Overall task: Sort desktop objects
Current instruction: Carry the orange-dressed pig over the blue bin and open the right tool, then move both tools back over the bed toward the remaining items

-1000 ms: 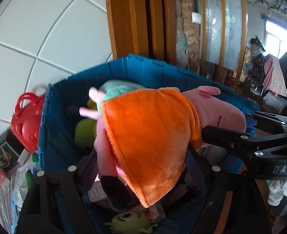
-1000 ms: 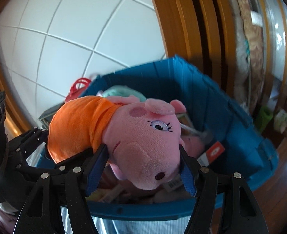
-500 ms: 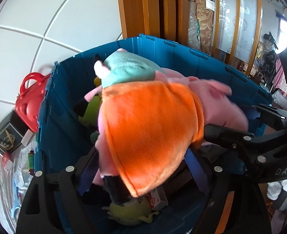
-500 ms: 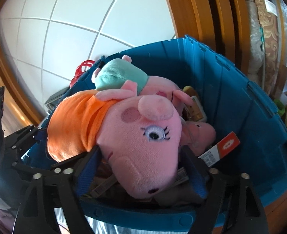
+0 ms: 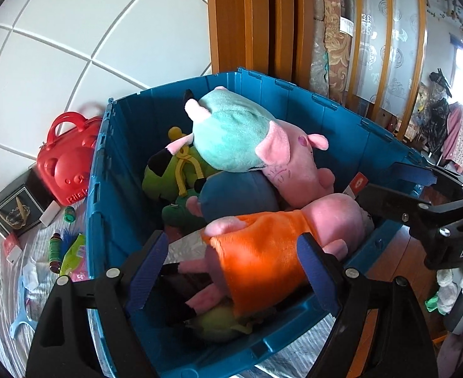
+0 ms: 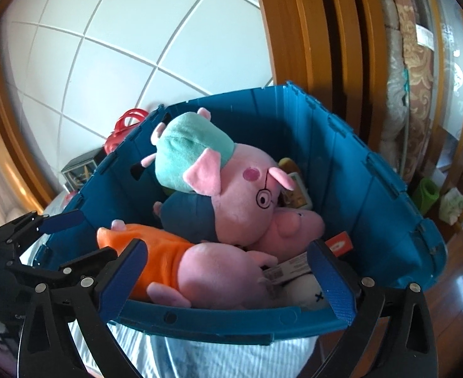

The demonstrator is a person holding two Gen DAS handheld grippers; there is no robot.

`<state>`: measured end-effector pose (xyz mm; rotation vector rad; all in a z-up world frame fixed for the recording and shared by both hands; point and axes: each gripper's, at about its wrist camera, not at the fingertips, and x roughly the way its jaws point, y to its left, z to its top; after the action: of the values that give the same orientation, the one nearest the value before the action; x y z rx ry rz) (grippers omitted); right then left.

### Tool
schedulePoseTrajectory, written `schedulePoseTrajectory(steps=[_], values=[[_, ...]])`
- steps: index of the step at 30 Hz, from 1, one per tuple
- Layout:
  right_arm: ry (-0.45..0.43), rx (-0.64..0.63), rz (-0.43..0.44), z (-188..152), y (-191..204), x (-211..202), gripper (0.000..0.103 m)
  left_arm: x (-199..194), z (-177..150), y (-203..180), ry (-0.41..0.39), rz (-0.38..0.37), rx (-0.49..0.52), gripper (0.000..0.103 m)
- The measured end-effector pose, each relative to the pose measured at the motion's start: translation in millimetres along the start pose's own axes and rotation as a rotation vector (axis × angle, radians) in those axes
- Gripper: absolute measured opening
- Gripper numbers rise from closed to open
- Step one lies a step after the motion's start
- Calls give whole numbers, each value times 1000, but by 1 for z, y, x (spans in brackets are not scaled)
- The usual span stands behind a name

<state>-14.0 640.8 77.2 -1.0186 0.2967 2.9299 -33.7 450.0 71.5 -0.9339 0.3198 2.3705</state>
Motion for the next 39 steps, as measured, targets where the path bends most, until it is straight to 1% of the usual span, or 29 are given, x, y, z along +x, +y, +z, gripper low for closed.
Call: schedulePoseTrajectory(steps=[13, 23, 30, 33, 36, 39], values=[[16, -13, -36, -1, 4, 3, 103, -12, -4, 6, -37, 9, -16, 84], [16, -59, -56, 2, 29, 9, 103, -32, -10, 31, -87, 34, -56, 84], [20, -107, -126, 5, 51, 21, 103, -54, -21, 69, -141, 77, -118, 84], [23, -113, -138, 6, 59, 26, 103, -64, -25, 89, -161, 96, -144, 84], [16, -113, -144, 9, 72, 29, 103, -74, -34, 118, -177, 123, -185, 84], [-8, -115, -146, 12, 90, 28, 103, -79, -49, 153, -169, 147, -239, 84]])
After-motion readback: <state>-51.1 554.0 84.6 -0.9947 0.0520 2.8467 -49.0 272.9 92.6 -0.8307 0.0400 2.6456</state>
